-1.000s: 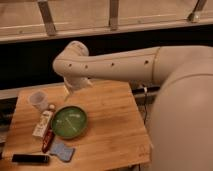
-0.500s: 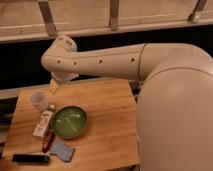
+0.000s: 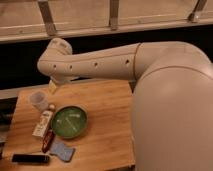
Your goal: Place the ceramic cup in the ceramic bowl
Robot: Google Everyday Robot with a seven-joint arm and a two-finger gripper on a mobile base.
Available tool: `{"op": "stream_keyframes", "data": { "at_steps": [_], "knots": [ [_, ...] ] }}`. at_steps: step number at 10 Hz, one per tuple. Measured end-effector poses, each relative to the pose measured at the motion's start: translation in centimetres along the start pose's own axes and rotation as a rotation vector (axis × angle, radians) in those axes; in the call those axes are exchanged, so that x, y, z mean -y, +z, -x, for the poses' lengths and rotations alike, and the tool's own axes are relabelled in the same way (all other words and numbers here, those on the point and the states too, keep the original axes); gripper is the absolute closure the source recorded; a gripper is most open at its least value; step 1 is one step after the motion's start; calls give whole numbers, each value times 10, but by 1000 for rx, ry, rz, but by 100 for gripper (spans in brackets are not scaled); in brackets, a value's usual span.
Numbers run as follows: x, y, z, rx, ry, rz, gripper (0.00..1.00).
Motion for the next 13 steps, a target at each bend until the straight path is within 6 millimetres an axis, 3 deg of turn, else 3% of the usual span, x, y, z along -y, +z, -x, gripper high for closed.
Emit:
{"op": "stream_keyframes", "data": {
  "at_steps": [3, 5, 8, 13],
  "knots": [
    [-15, 20, 41, 37, -8, 9, 20],
    [-22, 44, 63, 79, 14, 68, 20],
    [-35, 66, 73, 108, 15, 154, 20],
    [-68, 101, 68, 111, 19, 290, 20]
  ]
}}
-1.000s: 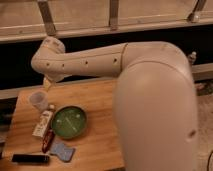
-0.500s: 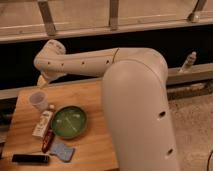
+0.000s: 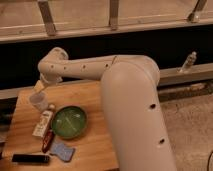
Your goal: Place the ceramic cup in the ceramic bowl
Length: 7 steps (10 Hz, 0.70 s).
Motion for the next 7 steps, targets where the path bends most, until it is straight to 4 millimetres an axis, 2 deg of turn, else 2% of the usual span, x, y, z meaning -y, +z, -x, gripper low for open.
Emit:
{"op": "stream_keyframes", "data": {
  "at_steps": [1, 7],
  "knots": [
    [-3, 8, -1, 4, 3, 24, 20],
    [-4, 12, 1, -13, -3, 39, 20]
  ]
}}
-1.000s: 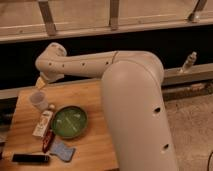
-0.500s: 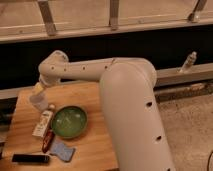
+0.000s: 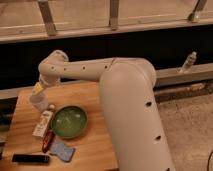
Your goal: Place the ceramic cup in the ceramic bowl
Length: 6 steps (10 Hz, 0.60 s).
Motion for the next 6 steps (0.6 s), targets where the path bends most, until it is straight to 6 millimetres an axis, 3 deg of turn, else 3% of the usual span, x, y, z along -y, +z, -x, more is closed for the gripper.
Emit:
{"op": "stream_keyframes", "data": {
  "at_steps": [4, 6],
  "knots": [
    [3, 50, -6, -50, -5, 52, 20],
    [7, 65, -11, -70, 11, 65, 20]
  ]
}}
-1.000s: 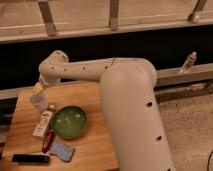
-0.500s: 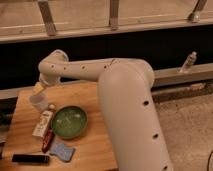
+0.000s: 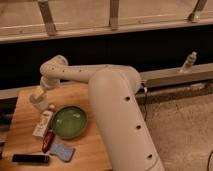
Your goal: Place the ceramic cup in the ceramic bowl
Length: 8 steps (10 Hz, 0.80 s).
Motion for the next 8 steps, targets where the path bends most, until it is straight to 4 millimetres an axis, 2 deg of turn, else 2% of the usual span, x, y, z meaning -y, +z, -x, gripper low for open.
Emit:
{"op": "stream_keyframes", "data": {
  "at_steps": [2, 5, 8],
  "knots": [
    [6, 25, -8, -17, 27, 27, 23],
    [3, 41, -9, -28, 51, 74, 51],
    [-7, 34, -6, -33, 26, 81, 80]
  ]
}}
